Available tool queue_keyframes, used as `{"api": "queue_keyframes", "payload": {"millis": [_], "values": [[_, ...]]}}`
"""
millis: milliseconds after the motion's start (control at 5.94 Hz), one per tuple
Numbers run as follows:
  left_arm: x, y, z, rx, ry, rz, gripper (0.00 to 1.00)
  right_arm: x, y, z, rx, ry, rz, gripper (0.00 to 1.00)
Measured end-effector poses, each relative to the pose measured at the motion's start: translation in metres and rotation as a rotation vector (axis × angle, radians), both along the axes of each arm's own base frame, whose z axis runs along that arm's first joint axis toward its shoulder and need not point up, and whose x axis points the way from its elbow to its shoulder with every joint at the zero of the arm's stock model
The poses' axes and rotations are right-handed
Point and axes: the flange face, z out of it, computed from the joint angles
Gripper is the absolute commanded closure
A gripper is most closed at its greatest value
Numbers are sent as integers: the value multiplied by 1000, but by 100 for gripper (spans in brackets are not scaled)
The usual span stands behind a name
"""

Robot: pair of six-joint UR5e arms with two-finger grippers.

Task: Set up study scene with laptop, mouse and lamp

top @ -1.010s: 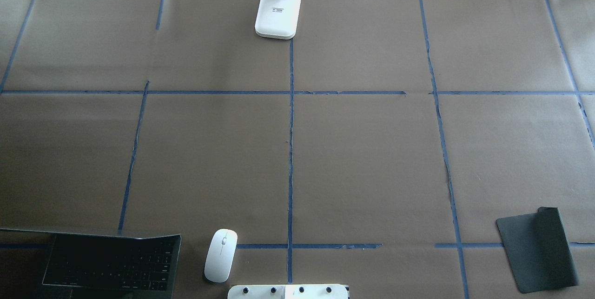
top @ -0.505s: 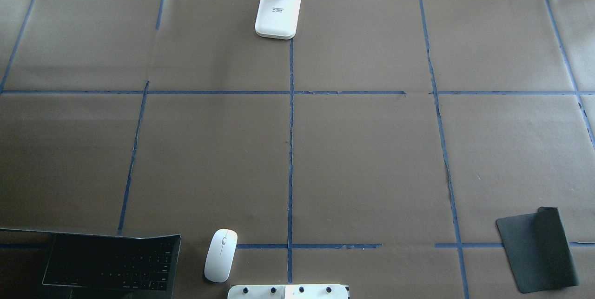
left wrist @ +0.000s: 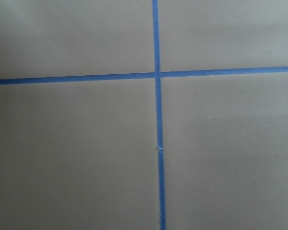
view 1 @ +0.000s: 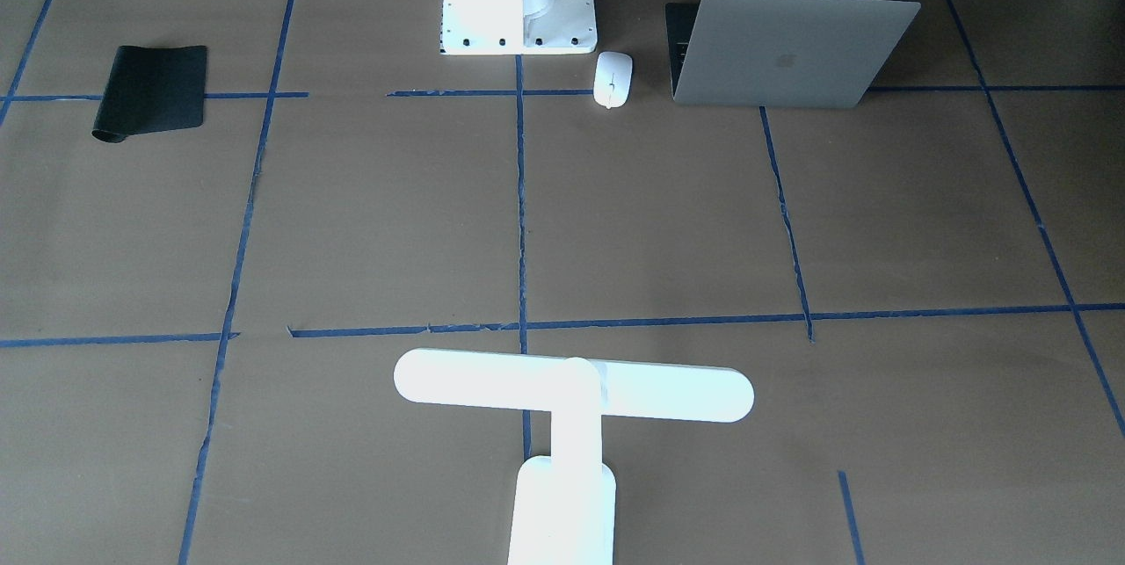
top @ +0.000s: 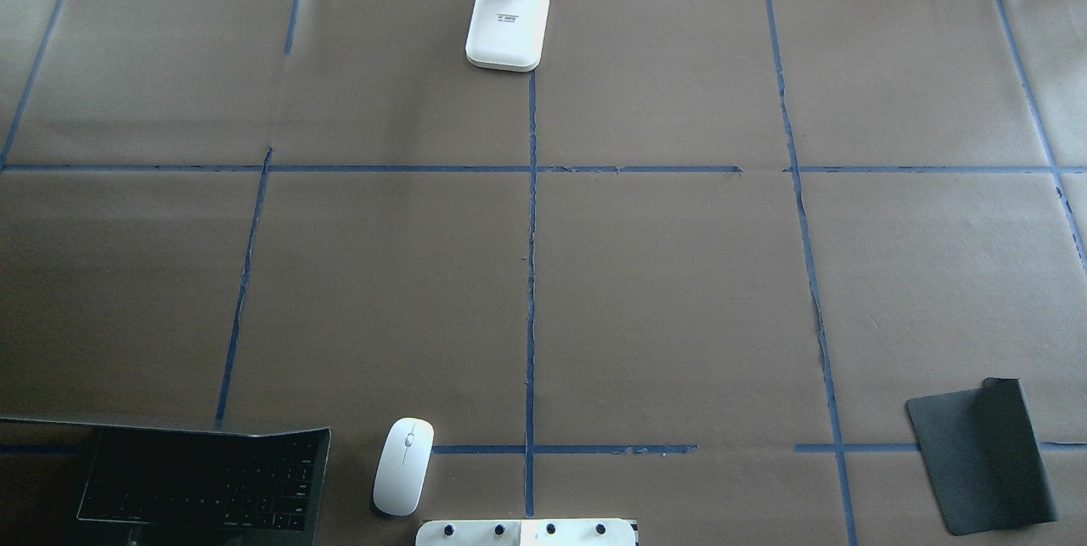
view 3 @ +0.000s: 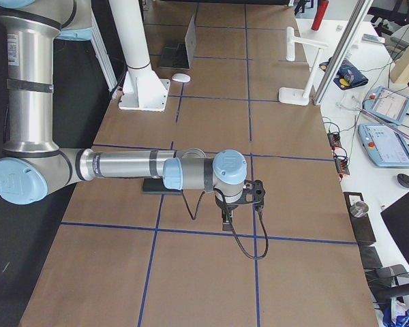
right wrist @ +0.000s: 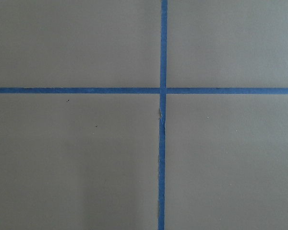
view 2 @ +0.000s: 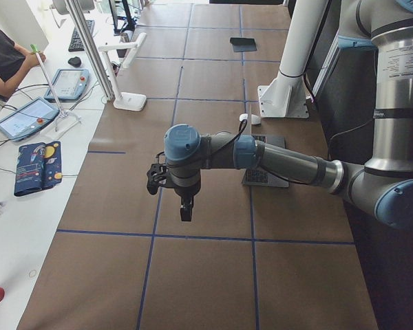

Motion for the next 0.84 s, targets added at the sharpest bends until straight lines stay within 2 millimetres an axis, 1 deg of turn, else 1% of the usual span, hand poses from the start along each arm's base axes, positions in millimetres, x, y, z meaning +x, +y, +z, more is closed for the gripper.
{"api": "queue_keyframes", "payload": {"millis": [168,337,505,673,841], "values": [[7,19,-37,-38,2,-53,0,0,0,1,-1,0,0,0],[24,38,-70,-82,8,-102,0,0,0,1,-3,-1,0,0],[44,50,-94,-143,14,-152,0,-1,0,1,-5,-12,0,0],[58,57,-111,-216,21,-217,0,-3,0,0,-5,-41,-2,0],[69,65,-123,-293,27,-281,0,-4,1,-3,-3,-67,-4,0]]}}
